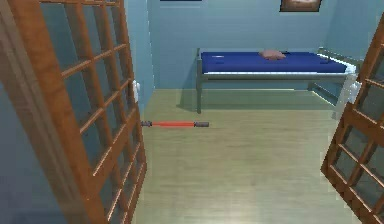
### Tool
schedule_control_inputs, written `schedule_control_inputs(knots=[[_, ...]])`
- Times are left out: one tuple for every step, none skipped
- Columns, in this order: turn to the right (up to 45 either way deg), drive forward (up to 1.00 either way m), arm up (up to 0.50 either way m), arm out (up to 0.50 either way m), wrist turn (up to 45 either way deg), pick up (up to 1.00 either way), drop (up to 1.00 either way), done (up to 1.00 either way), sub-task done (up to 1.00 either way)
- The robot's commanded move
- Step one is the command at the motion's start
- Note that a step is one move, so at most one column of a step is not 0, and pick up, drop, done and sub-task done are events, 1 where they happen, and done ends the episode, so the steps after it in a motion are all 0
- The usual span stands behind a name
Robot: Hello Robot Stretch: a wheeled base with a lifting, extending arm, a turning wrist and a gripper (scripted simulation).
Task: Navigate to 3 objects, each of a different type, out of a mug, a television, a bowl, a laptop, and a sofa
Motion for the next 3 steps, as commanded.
schedule_control_inputs(knots=[[12.0, 0.0, 0.0, 0.0, 0.0, 0.0, 0.0, 0.0, 0.0], [0.0, 0.1, 0.0, 0.0, 0.0, 0.0, 0.0, 0.0, 0.0], [-45.0, 0.0, 0.0, 0.0, 0.0, 0.0, 0.0, 0.0, 0.0]])
